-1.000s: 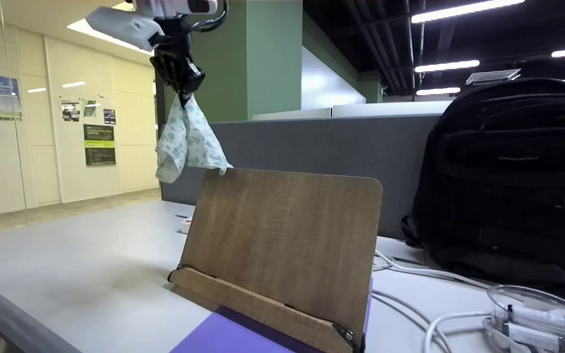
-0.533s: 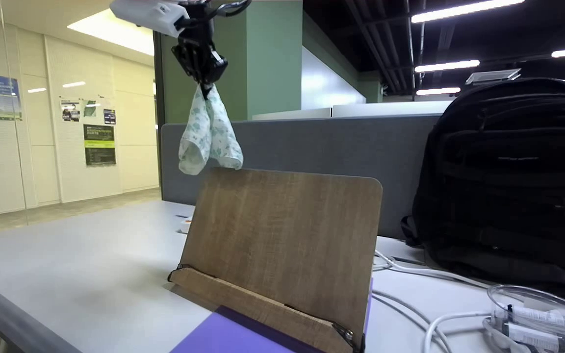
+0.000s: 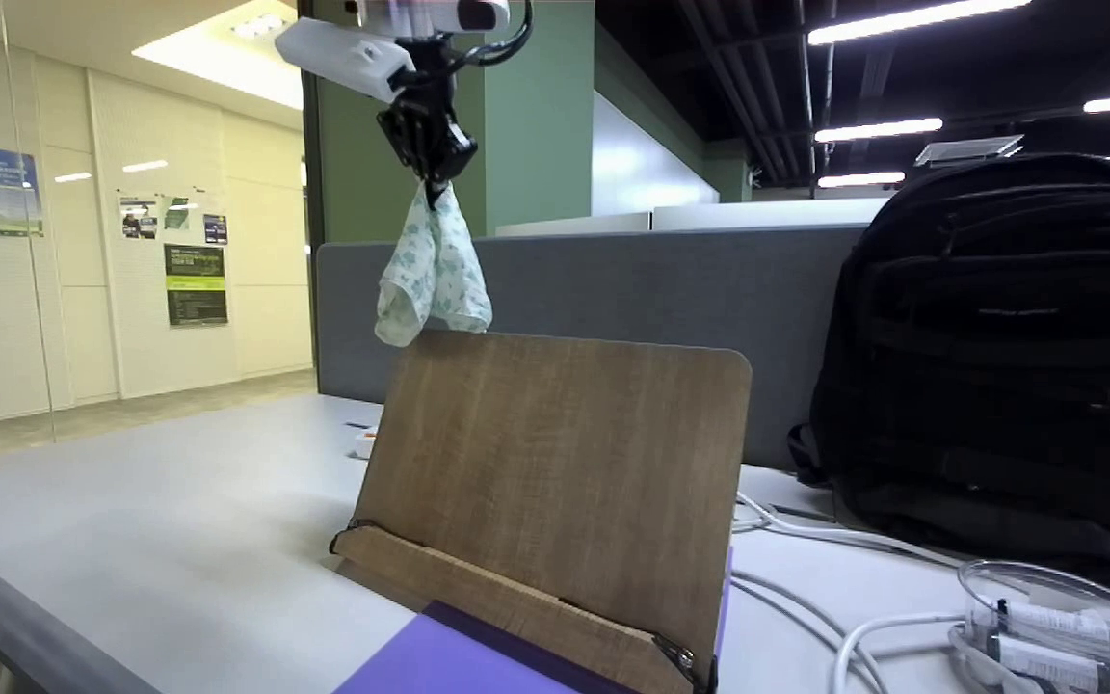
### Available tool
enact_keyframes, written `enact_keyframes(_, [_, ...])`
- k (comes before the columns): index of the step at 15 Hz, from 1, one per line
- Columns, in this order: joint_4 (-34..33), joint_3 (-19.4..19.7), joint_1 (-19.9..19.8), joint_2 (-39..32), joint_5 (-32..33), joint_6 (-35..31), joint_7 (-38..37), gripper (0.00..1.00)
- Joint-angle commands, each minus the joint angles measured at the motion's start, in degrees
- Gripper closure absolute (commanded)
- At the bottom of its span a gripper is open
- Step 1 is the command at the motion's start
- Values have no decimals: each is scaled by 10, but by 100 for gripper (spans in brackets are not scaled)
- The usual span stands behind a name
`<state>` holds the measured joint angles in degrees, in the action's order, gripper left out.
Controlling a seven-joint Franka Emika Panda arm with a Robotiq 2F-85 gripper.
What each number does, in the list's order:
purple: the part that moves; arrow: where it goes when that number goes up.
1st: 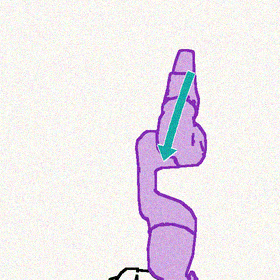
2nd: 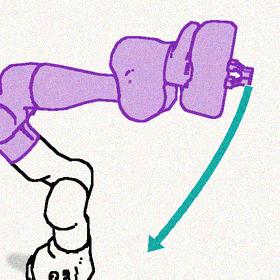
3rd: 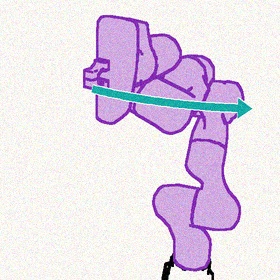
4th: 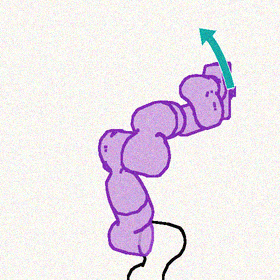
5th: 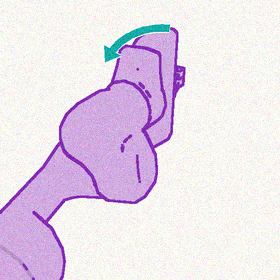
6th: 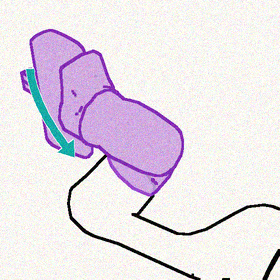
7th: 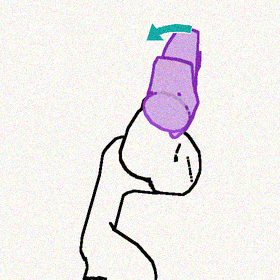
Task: Hang the white and green cloth on the wooden board
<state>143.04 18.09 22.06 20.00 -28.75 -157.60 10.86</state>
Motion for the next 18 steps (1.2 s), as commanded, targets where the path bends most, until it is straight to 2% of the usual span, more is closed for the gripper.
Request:
enact_keyframes(1, [-54,34,24,-53,-30,33,41,99])
enact_keyframes(4, [-51,48,24,-60,-25,75,82,99])
enact_keyframes(5, [-49,-2,-33,-65,-33,94,103,99])
enact_keyframes(8, [-42,-29,-87,-67,0,136,123,99])
enact_keyframes(13, [-38,-40,-154,-74,-6,163,161,99])
enact_keyframes(18, [-33,-42,-193,-92,-8,166,182,99])
